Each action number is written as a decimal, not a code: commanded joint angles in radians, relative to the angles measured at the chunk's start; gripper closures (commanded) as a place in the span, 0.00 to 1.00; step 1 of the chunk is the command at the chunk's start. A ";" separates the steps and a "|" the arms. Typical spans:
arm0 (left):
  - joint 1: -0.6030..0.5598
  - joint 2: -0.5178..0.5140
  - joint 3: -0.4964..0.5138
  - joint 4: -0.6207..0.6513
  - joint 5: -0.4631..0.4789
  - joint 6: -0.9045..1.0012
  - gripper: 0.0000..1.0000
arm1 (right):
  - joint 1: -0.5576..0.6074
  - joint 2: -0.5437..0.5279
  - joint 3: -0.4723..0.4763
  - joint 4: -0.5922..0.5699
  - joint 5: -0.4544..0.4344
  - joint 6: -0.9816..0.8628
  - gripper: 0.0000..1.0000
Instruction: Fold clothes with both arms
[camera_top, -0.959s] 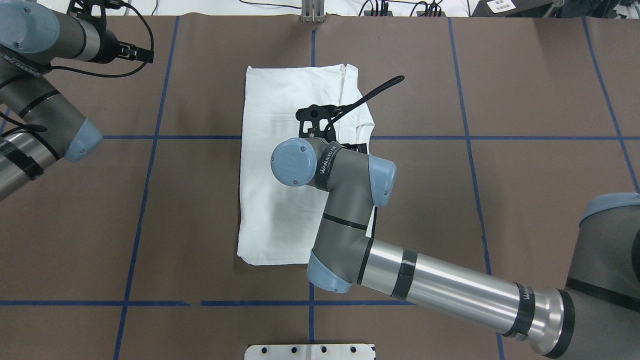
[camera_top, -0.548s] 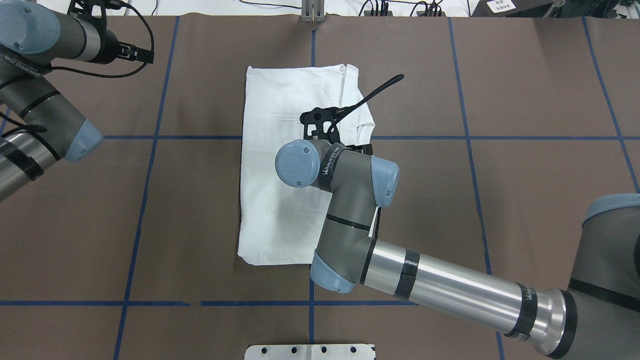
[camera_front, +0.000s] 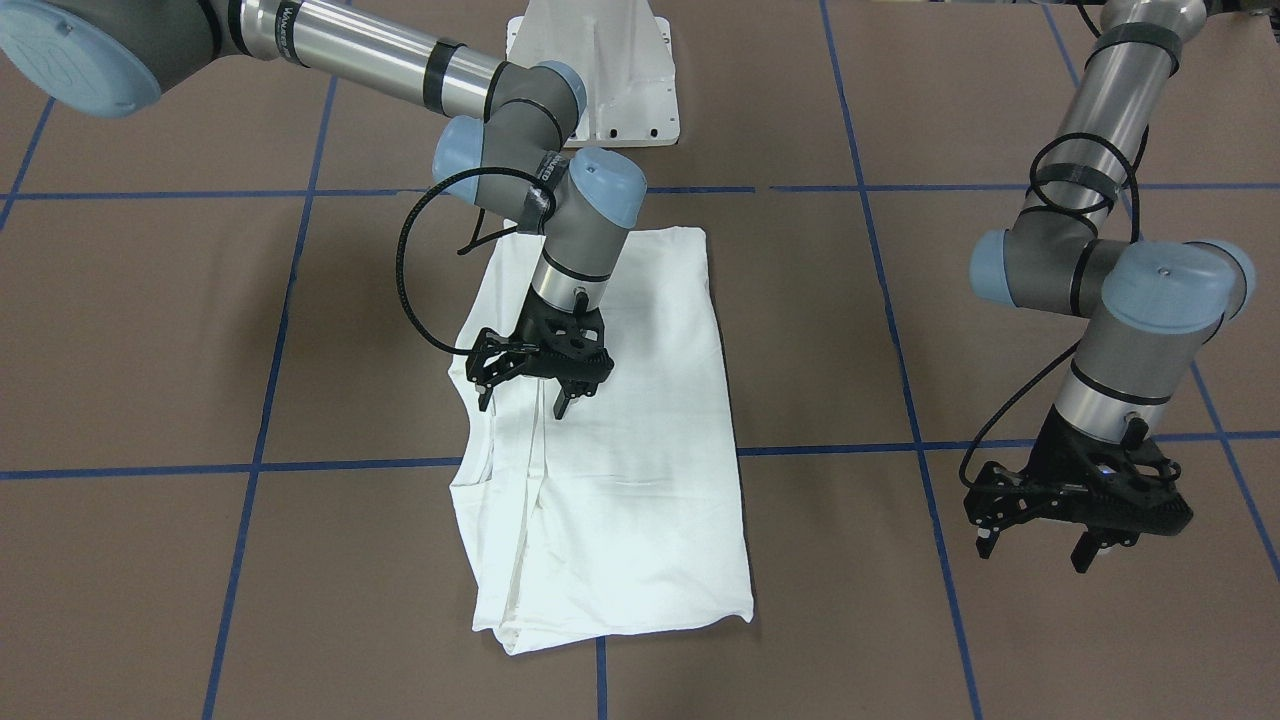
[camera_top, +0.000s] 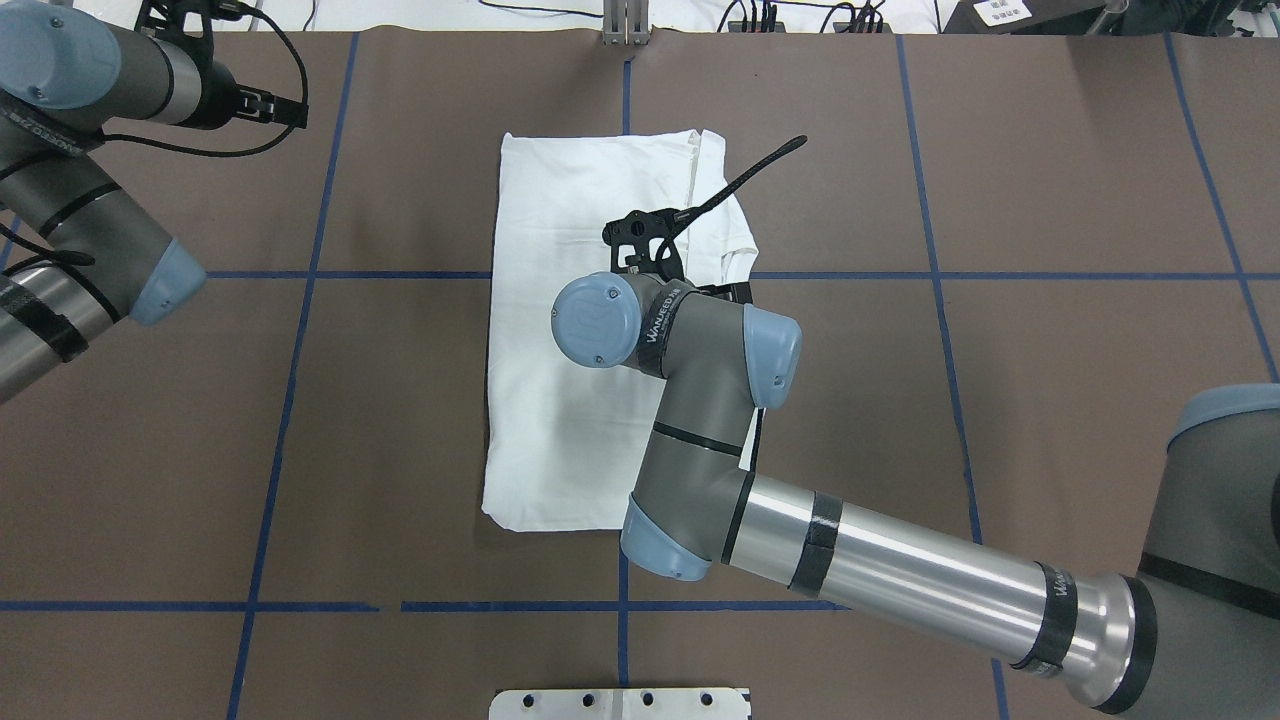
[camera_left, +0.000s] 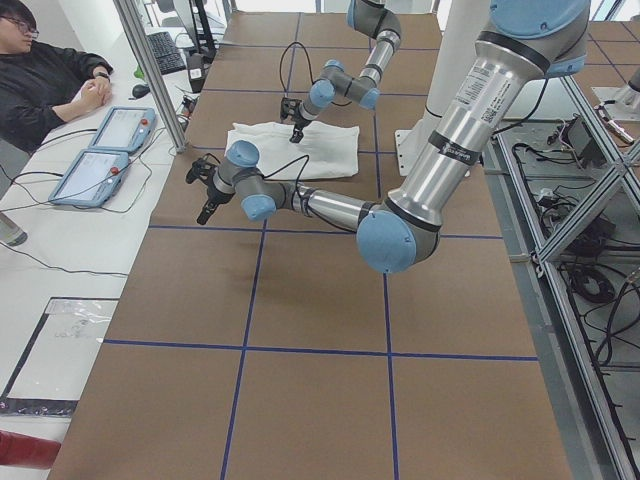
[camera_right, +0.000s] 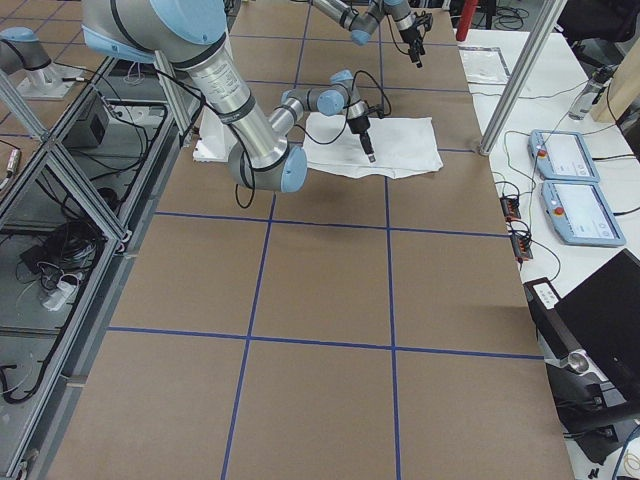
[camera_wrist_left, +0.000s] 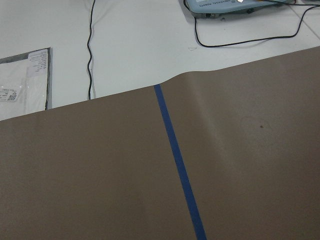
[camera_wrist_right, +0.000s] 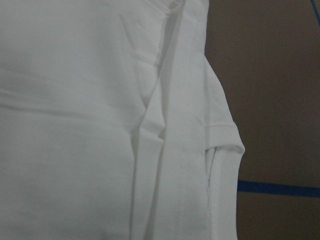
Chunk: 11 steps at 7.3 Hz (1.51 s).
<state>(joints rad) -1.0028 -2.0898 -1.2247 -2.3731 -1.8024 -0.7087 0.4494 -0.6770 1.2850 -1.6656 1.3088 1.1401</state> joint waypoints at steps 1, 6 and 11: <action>0.012 -0.001 0.001 -0.002 0.000 -0.008 0.00 | 0.006 -0.004 0.008 -0.002 0.007 -0.010 0.00; 0.012 0.001 0.002 0.000 0.000 -0.008 0.00 | 0.008 -0.026 0.034 -0.043 0.007 -0.034 0.00; 0.016 -0.001 0.001 -0.002 0.000 -0.008 0.00 | 0.029 -0.294 0.350 -0.131 0.004 -0.141 0.00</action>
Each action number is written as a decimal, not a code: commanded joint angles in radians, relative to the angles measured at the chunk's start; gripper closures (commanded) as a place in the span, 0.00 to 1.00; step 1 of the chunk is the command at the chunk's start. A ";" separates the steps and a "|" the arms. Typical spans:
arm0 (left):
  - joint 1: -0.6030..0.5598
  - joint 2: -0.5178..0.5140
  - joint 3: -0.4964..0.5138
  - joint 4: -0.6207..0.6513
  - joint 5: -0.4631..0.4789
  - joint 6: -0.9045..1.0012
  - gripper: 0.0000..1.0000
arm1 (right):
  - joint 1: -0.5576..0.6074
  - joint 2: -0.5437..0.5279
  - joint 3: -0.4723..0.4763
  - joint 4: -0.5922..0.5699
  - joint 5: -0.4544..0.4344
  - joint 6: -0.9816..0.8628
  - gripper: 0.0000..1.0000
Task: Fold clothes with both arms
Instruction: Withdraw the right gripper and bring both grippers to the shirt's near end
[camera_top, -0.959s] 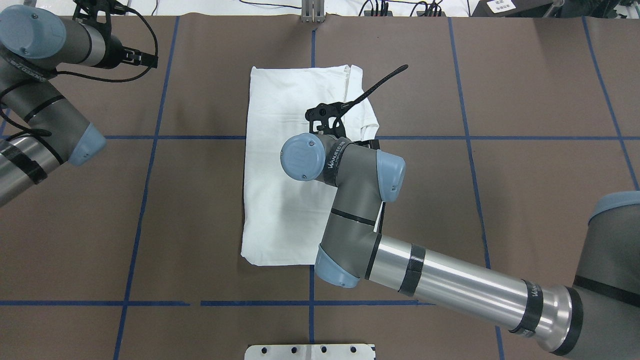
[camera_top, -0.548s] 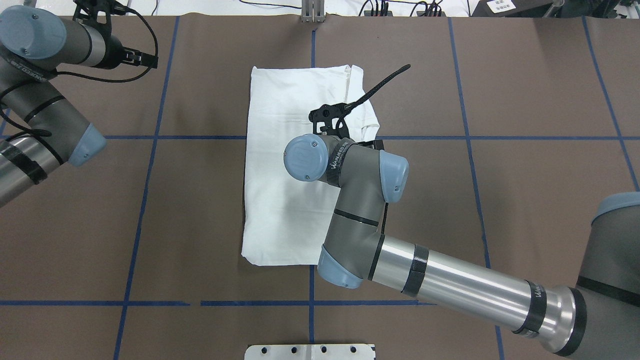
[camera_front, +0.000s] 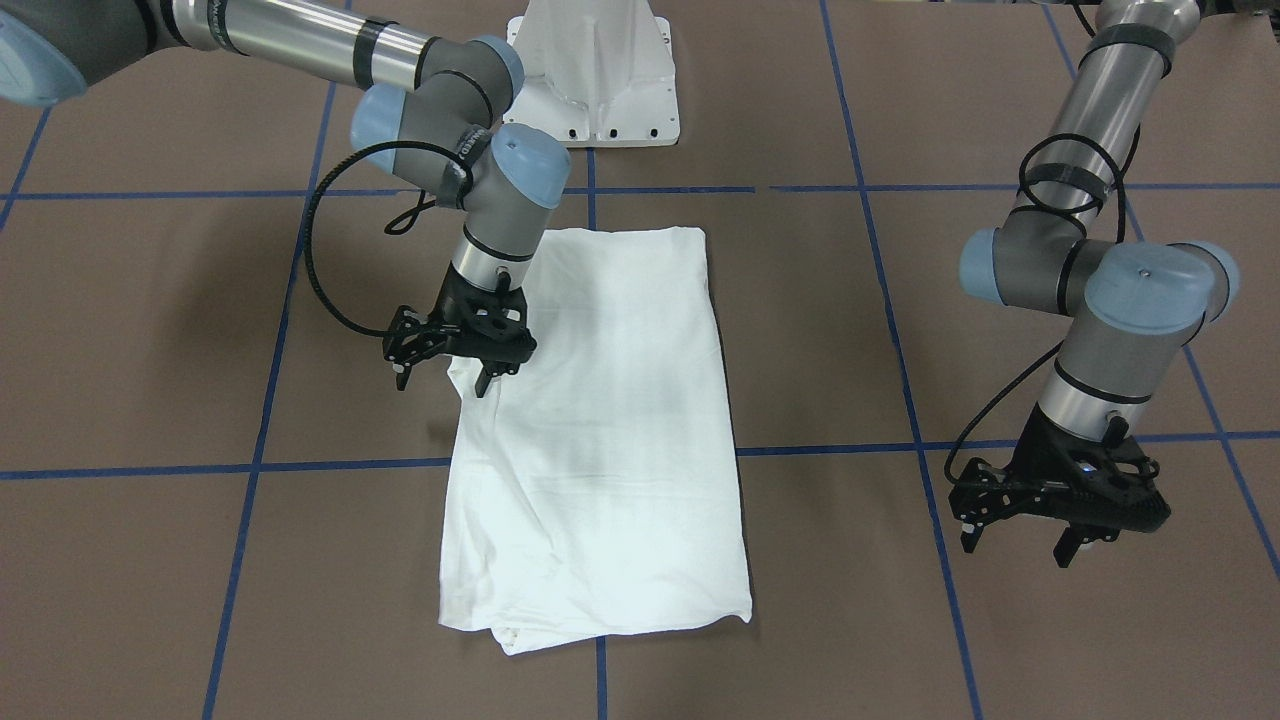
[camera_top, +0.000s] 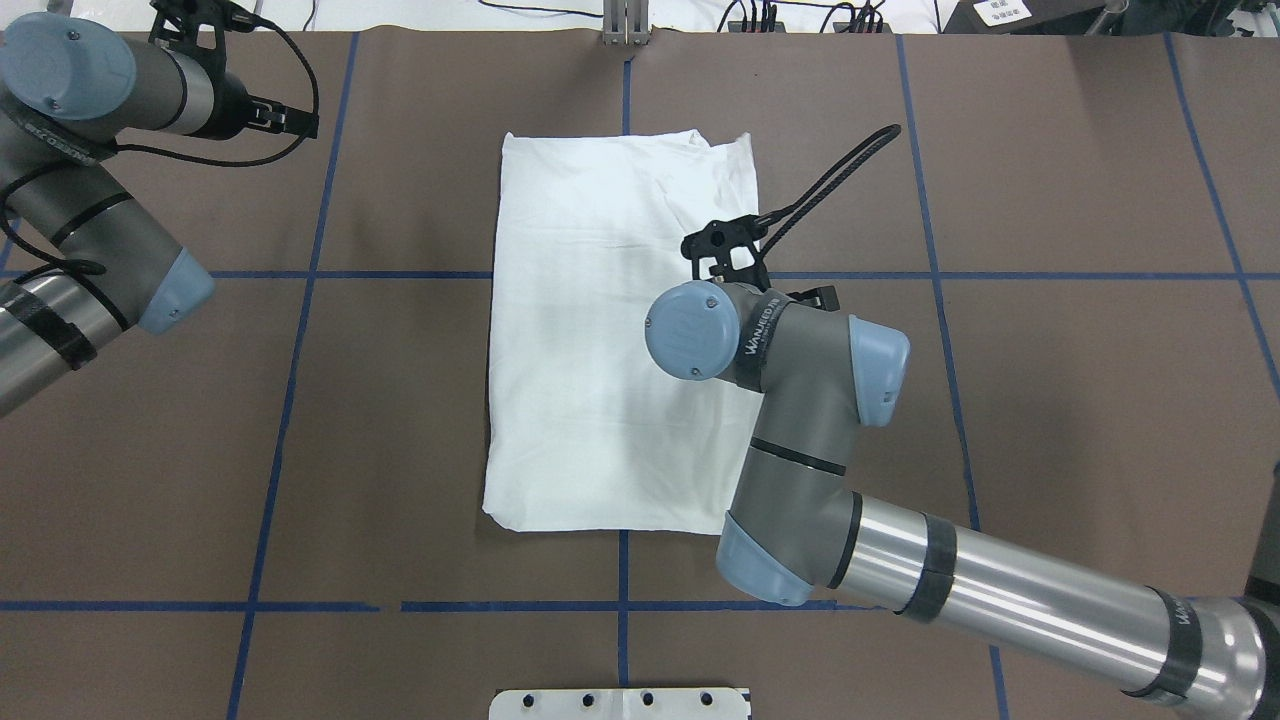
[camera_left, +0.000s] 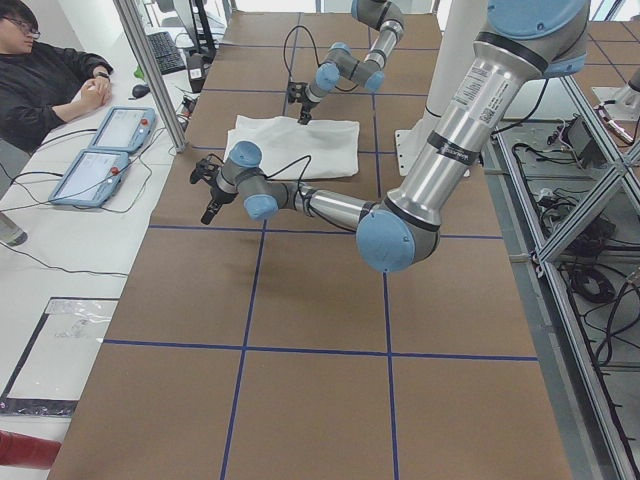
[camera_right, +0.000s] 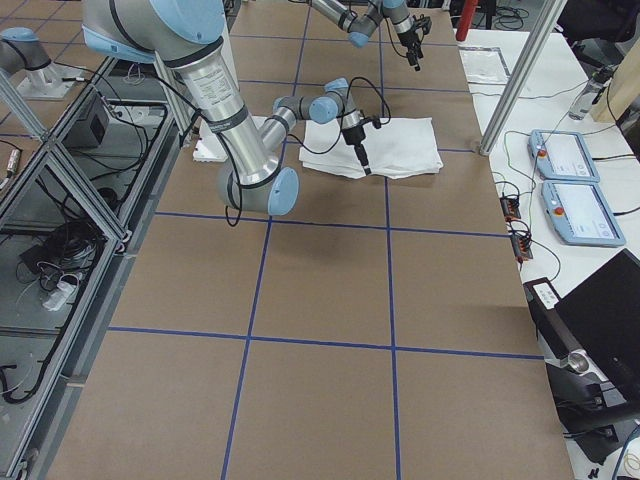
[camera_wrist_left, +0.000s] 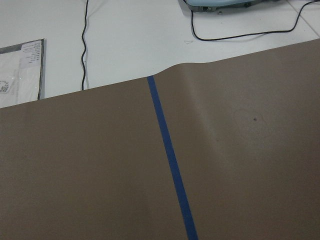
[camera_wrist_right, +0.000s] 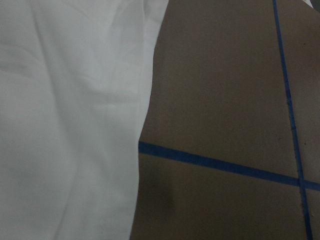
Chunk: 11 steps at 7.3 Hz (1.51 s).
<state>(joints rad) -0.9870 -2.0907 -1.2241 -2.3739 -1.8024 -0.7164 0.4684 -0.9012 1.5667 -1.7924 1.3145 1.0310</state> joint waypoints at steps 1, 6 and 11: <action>0.001 0.000 0.000 -0.001 0.000 0.000 0.00 | 0.016 -0.126 0.116 0.001 -0.003 -0.064 0.00; 0.074 0.080 -0.232 0.015 -0.092 -0.232 0.00 | 0.050 -0.252 0.353 0.357 0.183 0.053 0.00; 0.493 0.302 -0.716 0.136 0.052 -0.731 0.00 | -0.114 -0.495 0.449 0.689 0.036 0.533 0.00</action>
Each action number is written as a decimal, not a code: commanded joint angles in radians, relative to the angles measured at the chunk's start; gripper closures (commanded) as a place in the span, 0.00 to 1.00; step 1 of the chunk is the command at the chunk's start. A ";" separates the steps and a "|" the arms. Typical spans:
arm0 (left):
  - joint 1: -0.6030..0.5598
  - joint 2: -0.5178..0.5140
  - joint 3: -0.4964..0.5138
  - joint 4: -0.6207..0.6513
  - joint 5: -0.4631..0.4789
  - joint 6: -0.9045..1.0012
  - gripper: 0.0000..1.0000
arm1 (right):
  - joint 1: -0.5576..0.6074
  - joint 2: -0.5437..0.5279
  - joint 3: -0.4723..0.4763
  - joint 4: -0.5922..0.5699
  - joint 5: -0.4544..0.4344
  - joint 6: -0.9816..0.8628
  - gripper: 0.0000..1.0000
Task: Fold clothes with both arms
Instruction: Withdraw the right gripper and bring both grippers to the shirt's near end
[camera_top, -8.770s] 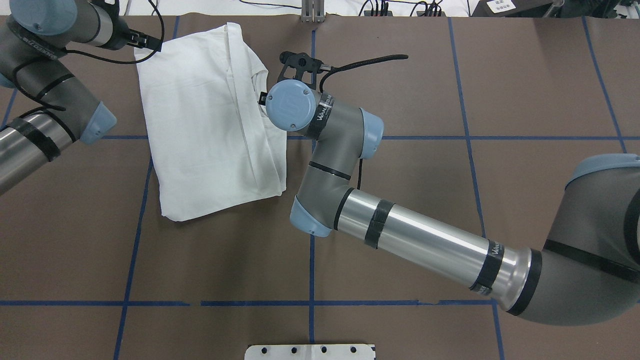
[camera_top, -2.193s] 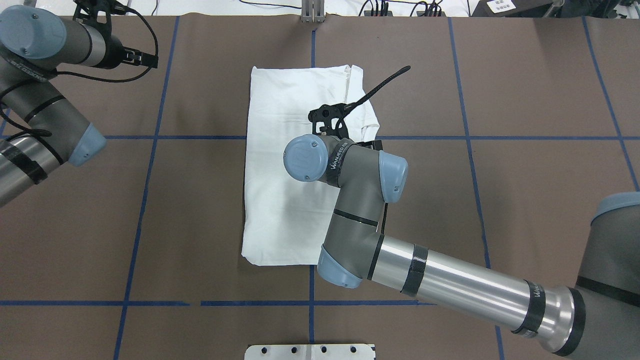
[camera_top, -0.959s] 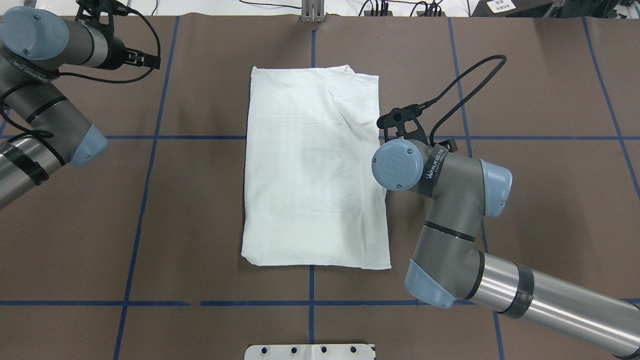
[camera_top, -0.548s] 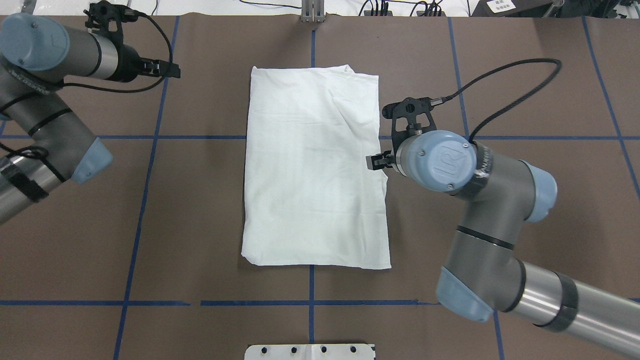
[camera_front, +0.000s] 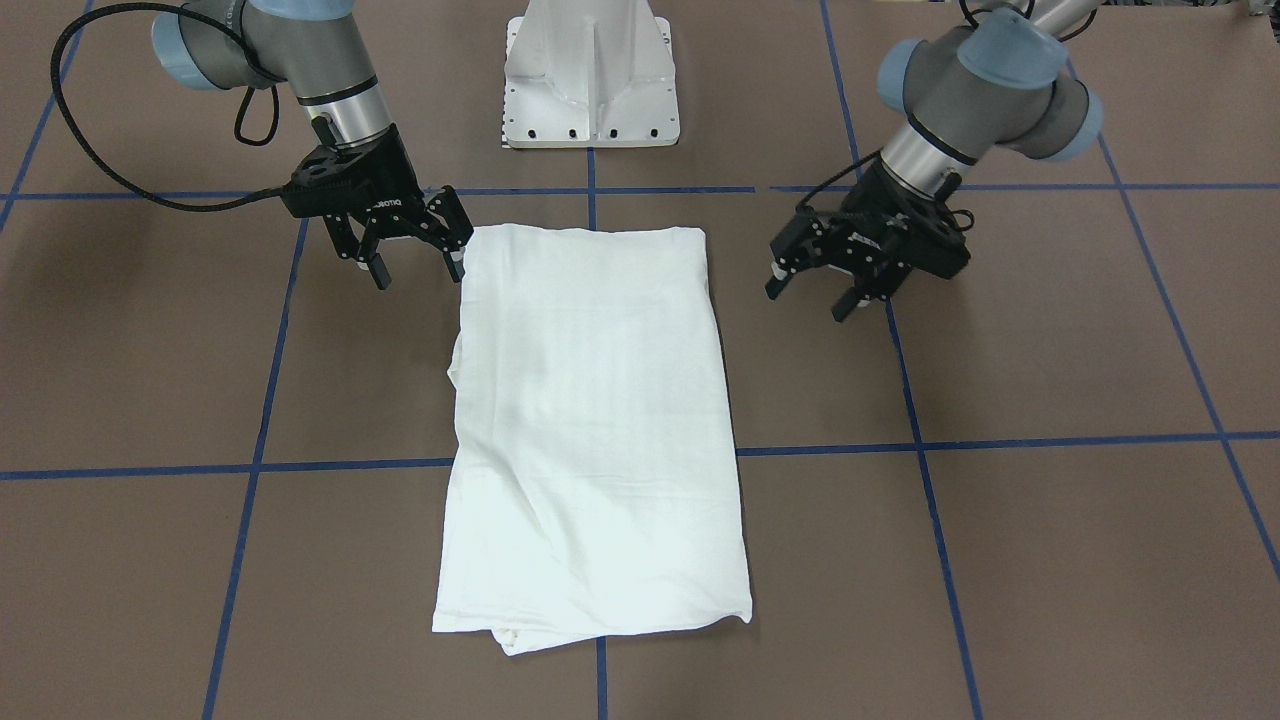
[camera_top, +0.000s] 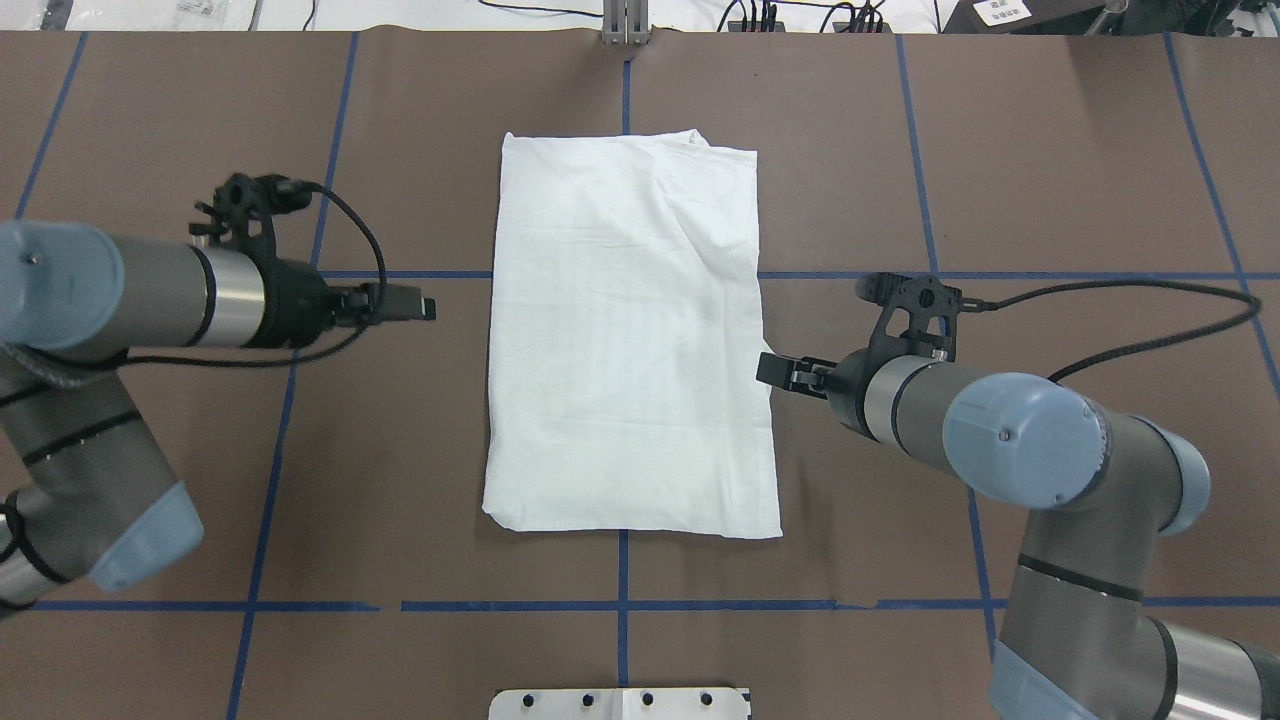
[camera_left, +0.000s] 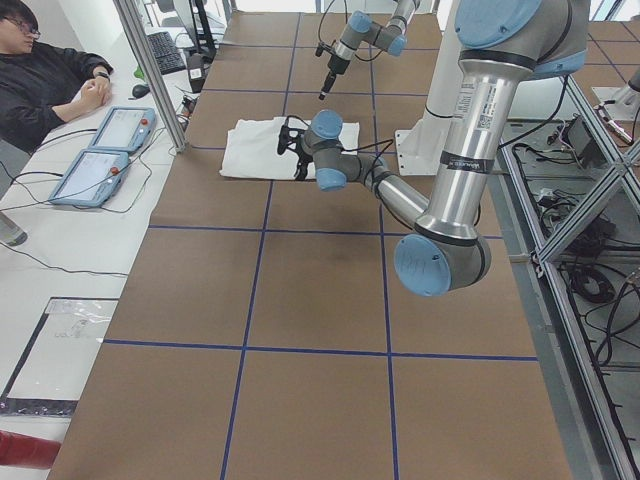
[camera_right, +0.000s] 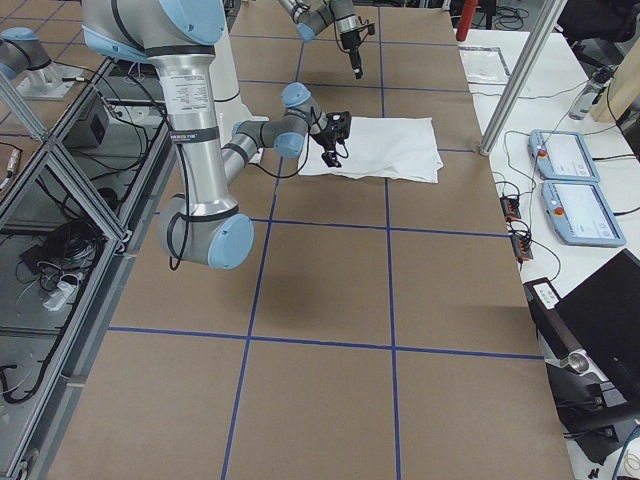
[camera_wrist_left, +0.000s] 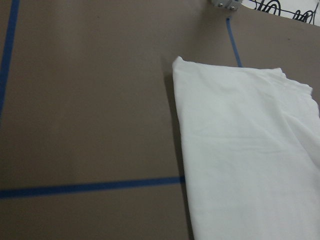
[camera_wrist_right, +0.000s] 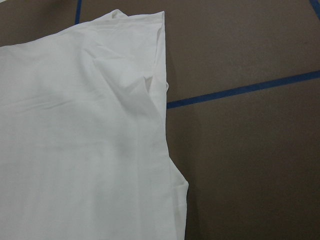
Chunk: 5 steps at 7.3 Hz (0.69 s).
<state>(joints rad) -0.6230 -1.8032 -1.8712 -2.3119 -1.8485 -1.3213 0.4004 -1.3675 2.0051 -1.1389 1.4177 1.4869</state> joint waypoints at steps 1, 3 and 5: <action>0.254 0.001 -0.071 0.147 0.232 -0.216 0.00 | -0.063 -0.028 0.011 0.036 -0.092 0.081 0.00; 0.308 -0.021 -0.022 0.154 0.255 -0.286 0.00 | -0.071 -0.027 0.011 0.036 -0.103 0.081 0.00; 0.330 -0.062 0.021 0.154 0.268 -0.300 0.04 | -0.075 -0.027 0.011 0.036 -0.106 0.081 0.00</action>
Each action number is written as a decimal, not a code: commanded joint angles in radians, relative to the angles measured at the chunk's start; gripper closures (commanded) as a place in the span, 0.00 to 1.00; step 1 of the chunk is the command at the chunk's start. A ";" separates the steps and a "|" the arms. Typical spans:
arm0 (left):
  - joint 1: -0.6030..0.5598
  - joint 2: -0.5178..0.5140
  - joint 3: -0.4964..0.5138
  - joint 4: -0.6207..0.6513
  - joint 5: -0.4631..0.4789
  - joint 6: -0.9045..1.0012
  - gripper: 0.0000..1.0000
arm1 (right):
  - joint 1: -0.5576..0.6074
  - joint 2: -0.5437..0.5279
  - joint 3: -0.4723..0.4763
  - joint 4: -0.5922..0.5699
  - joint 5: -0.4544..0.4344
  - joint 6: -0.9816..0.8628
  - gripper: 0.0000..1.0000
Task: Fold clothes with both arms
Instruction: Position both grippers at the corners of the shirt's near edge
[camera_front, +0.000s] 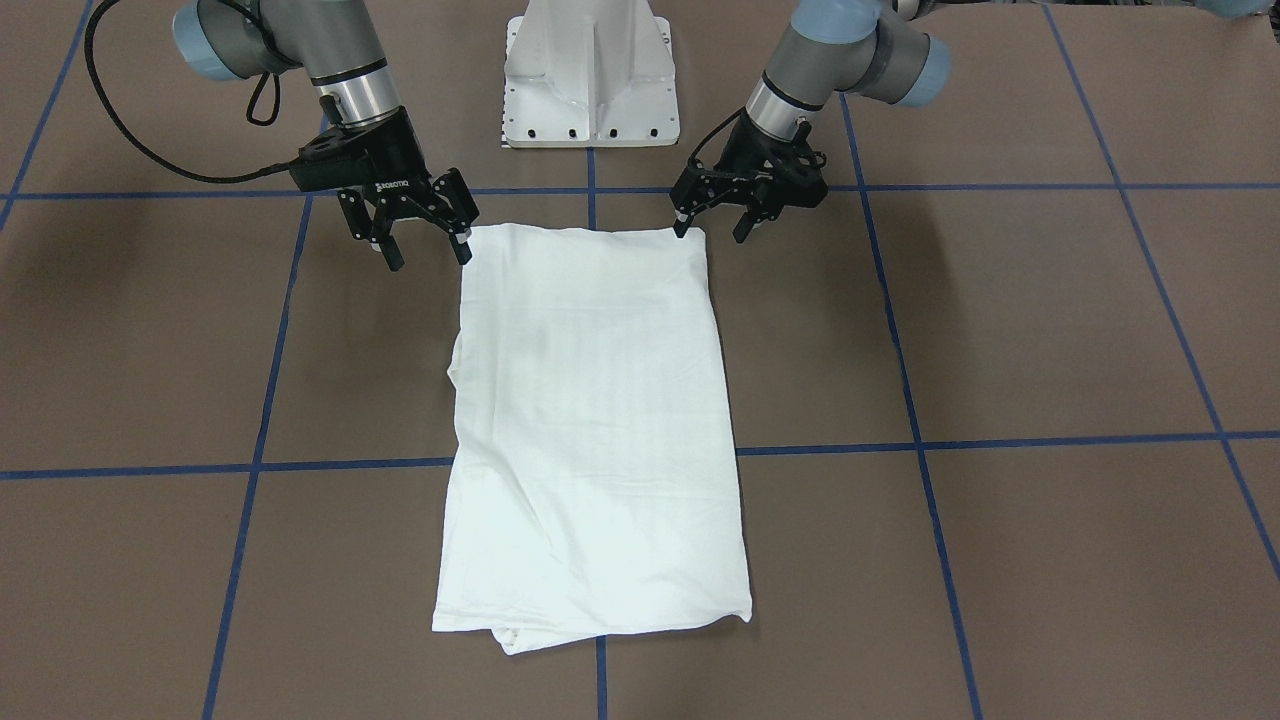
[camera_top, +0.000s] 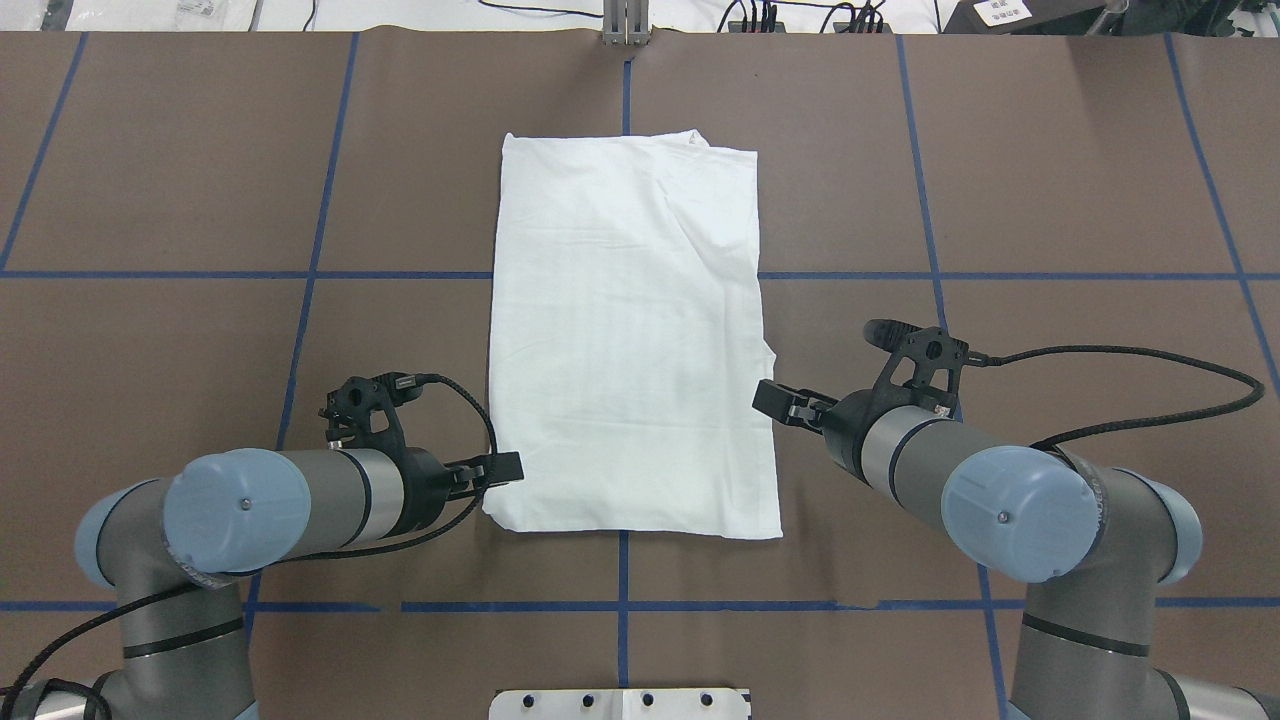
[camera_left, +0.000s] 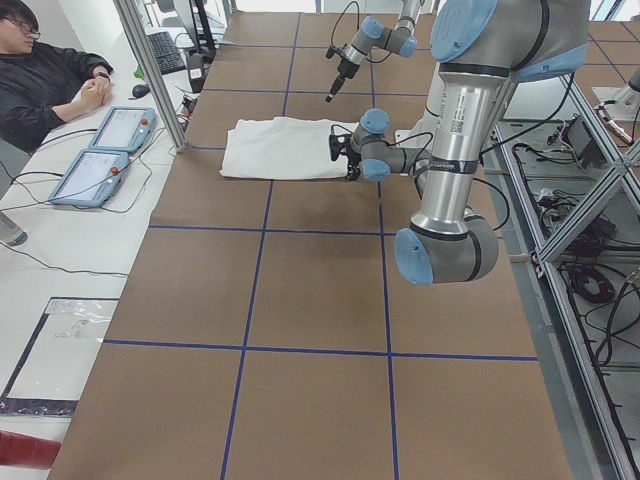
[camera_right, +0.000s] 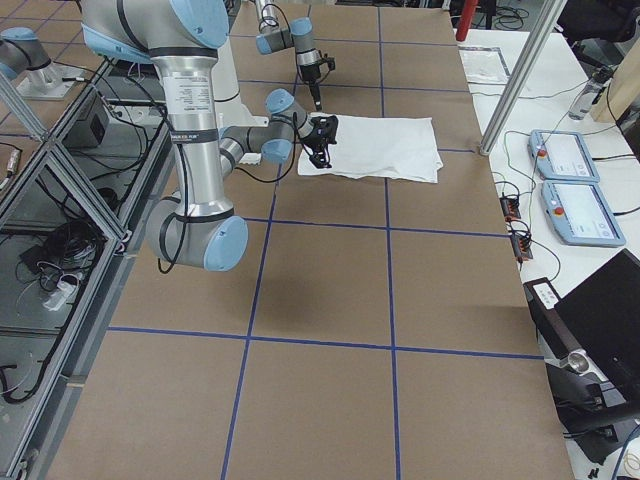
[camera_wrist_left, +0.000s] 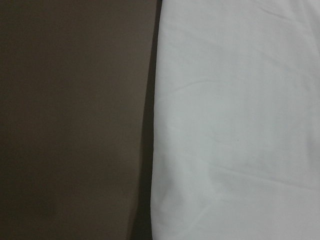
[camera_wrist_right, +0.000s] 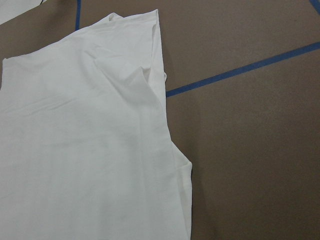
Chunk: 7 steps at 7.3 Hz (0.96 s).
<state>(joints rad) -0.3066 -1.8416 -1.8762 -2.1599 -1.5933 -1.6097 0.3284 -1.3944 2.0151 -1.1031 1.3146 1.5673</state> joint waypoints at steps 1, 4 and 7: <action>0.014 -0.025 0.040 0.002 0.027 -0.012 0.07 | -0.006 0.001 -0.001 0.000 -0.008 0.000 0.00; 0.015 -0.033 0.057 0.002 0.027 -0.012 0.19 | -0.009 0.003 -0.001 0.000 -0.008 -0.001 0.00; 0.024 -0.057 0.078 0.002 0.027 -0.012 0.42 | -0.012 0.003 -0.001 0.000 -0.008 -0.001 0.00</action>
<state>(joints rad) -0.2850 -1.8888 -1.8059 -2.1583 -1.5658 -1.6214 0.3169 -1.3914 2.0141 -1.1029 1.3070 1.5662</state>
